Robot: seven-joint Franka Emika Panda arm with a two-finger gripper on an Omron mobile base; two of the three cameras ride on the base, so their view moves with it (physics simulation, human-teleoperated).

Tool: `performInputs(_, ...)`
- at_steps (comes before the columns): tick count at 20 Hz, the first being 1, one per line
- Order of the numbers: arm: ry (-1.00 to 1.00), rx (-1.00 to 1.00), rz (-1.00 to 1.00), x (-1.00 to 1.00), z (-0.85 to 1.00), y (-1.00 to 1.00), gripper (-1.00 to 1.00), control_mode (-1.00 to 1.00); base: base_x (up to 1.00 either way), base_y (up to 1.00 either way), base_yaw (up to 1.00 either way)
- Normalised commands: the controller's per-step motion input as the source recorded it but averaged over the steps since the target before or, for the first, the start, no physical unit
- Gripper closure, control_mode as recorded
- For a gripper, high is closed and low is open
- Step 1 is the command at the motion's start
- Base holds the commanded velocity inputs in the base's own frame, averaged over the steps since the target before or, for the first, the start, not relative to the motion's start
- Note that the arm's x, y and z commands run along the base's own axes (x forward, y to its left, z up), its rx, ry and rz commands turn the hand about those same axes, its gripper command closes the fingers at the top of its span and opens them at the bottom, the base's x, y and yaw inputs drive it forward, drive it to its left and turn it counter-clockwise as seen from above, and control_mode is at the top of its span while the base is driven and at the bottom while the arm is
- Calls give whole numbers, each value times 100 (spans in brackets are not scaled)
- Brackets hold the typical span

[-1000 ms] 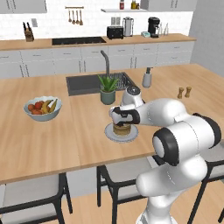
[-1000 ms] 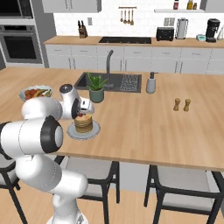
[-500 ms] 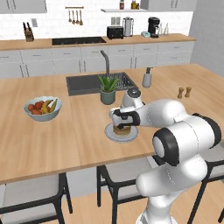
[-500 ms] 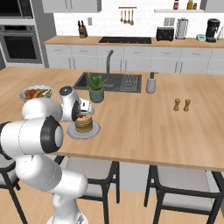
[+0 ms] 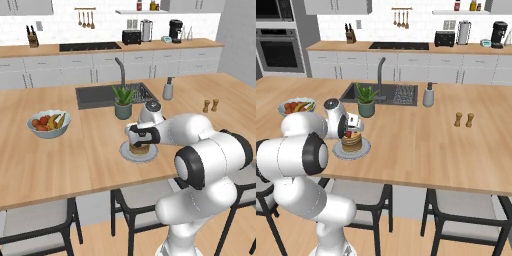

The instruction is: Take the strawberry from the fridge and place it on top of the pancake, located on the dining counter.

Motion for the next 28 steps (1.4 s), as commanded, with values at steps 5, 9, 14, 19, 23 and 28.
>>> performInputs(5, 0, -1, 0, 0, 7, 0, -100, -100, 0, 0, 0)
performInputs(9, 3, 0, 0, 0, 19, 0, -100, -100, 0, 0, 0)
performInputs(14, 0, 1, -2, -37, 62, -19, -100, -100, 0, 0, 0)
performInputs(19, -4, 21, -16, -93, 78, -90, -100, -100, 0, 0, 0)
performInputs(23, -1, 29, -8, -100, 51, -100, -100, -100, 0, 0, 0)
performInputs(28, -1, 30, 2, -100, 3, -98, -100, -100, 0, 0, 0)
